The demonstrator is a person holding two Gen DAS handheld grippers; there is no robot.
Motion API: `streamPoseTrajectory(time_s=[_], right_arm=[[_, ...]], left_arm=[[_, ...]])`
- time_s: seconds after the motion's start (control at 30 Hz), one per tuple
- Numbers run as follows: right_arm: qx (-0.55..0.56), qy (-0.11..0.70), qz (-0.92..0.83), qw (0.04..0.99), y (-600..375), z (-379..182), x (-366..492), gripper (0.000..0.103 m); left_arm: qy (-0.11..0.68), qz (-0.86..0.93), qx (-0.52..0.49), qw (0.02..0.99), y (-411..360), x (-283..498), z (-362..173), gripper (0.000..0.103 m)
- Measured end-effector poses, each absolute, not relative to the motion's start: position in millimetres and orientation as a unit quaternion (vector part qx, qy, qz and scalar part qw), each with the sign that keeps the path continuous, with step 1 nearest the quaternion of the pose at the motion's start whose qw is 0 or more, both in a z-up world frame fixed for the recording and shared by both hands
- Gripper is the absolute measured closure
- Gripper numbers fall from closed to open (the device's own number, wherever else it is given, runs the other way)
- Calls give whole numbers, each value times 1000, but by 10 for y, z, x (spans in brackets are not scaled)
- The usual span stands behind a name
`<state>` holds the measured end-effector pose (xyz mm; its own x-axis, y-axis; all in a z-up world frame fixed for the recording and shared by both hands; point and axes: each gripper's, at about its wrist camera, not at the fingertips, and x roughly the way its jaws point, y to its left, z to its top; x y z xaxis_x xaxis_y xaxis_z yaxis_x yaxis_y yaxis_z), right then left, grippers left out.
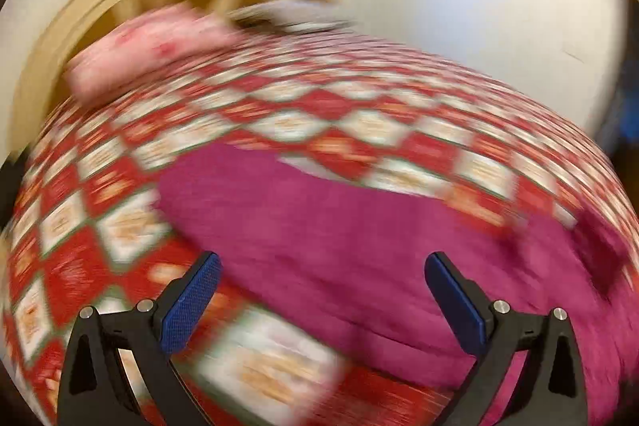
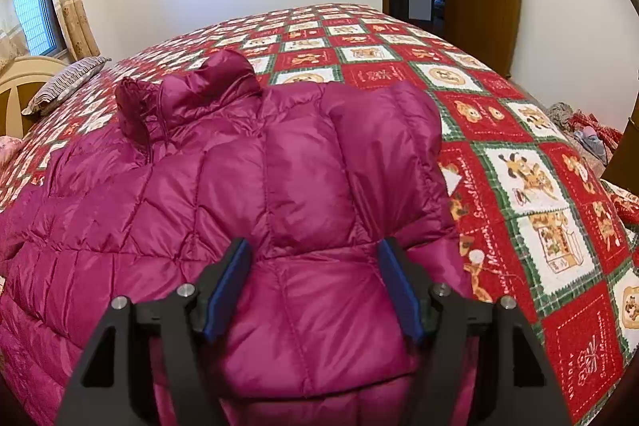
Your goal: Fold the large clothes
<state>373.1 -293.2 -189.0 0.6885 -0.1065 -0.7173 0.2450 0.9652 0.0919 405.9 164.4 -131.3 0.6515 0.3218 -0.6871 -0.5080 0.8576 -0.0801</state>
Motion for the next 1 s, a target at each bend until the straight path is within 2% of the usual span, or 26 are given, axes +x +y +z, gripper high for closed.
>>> streamPoseTrajectory(time_s=[0.13, 0.27, 0.37, 0.43, 0.47, 0.5, 0.53, 0.57, 0.6, 0.8, 1.0], right_arm=[[86, 384, -99, 914, -2923, -1894, 3739, 34], [82, 384, -101, 914, -2913, -1898, 3735, 33], [80, 385, -102, 914, -2905, -1901, 3737, 33], [79, 385, -103, 914, -2905, -1902, 3740, 33], [79, 385, -103, 914, -2905, -1903, 3741, 33], [79, 385, -103, 914, -2906, -1904, 3742, 33], [79, 385, -103, 914, -2905, -1902, 3741, 33], [79, 385, -102, 914, -2906, -1902, 3741, 33], [79, 385, -102, 914, -2905, -1902, 3740, 33], [81, 384, -102, 914, -2903, -1902, 3738, 33], [81, 383, -101, 915, -2912, -1902, 3733, 33]], left_arm=[[356, 298, -215, 859, 2421, 4088, -1503, 1], [373, 290, -267, 840, 2717, 4218, -1733, 2], [369, 288, -286, 836, 2767, 4226, -1845, 7], [360, 292, -273, 843, 2700, 4235, -1850, 16], [360, 293, -262, 846, 2666, 4251, -1855, 31], [362, 293, -255, 848, 2658, 4260, -1856, 53], [362, 287, -249, 851, 2652, 4264, -1859, 65], [356, 265, -259, 858, 2654, 4262, -1868, 88], [351, 246, -274, 861, 2672, 4232, -1871, 96], [335, 232, -251, 878, 2532, 4249, -1685, 100], [251, 157, -159, 942, 1802, 4209, -930, 100]])
